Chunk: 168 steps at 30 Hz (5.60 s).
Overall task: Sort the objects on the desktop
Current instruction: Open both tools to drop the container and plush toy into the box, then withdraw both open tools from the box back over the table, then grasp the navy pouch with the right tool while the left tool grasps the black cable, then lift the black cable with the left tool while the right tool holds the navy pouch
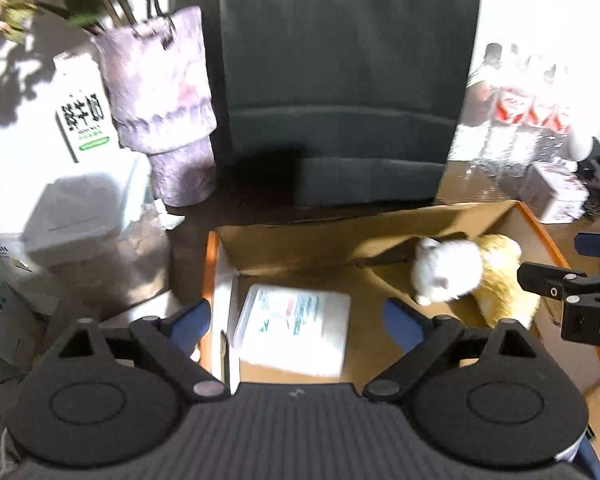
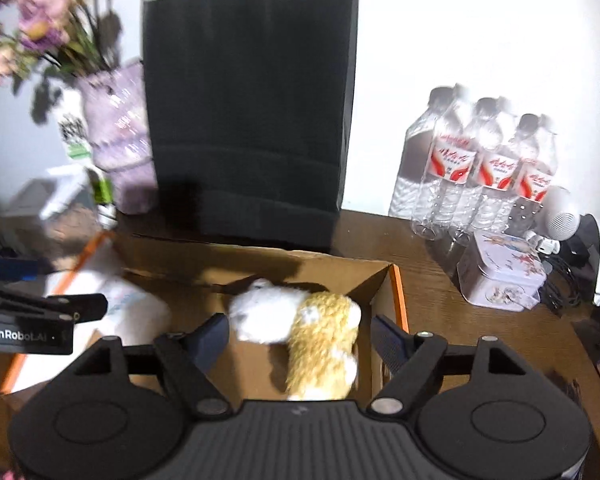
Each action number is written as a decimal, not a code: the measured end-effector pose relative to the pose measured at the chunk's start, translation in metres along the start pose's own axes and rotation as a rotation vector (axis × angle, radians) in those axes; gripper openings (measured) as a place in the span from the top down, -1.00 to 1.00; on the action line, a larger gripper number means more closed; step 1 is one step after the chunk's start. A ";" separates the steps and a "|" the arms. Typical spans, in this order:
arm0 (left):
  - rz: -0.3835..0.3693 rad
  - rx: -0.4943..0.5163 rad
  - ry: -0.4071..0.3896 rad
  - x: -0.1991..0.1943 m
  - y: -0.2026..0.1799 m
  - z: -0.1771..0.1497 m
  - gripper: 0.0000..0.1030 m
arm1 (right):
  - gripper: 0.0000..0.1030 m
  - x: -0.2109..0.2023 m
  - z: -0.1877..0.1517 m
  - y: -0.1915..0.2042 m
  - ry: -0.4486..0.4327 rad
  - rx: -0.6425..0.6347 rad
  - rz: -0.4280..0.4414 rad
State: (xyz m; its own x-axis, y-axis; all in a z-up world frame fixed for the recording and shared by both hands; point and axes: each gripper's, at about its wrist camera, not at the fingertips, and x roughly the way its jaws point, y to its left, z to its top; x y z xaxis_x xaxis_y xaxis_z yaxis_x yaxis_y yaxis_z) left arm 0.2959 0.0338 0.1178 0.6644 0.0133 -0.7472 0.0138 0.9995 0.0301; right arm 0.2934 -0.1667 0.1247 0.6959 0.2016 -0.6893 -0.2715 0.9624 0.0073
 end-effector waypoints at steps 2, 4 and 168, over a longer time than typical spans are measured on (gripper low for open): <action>0.014 -0.002 -0.019 -0.023 -0.003 -0.011 -0.91 | -0.52 -0.028 -0.016 -0.001 -0.039 0.012 0.033; 0.021 -0.013 -0.070 -0.050 -0.003 -0.030 -0.97 | -0.61 -0.058 -0.039 -0.003 -0.092 0.019 0.074; -0.278 0.078 -0.148 -0.148 -0.068 -0.274 0.11 | -0.20 -0.155 -0.282 -0.014 -0.109 0.078 0.087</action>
State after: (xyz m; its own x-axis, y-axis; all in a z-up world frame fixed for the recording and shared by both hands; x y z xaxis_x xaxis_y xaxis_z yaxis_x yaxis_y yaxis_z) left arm -0.0081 -0.0283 0.0447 0.7283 -0.2701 -0.6297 0.2631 0.9588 -0.1070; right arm 0.0018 -0.2625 0.0269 0.7413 0.2993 -0.6007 -0.2844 0.9508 0.1228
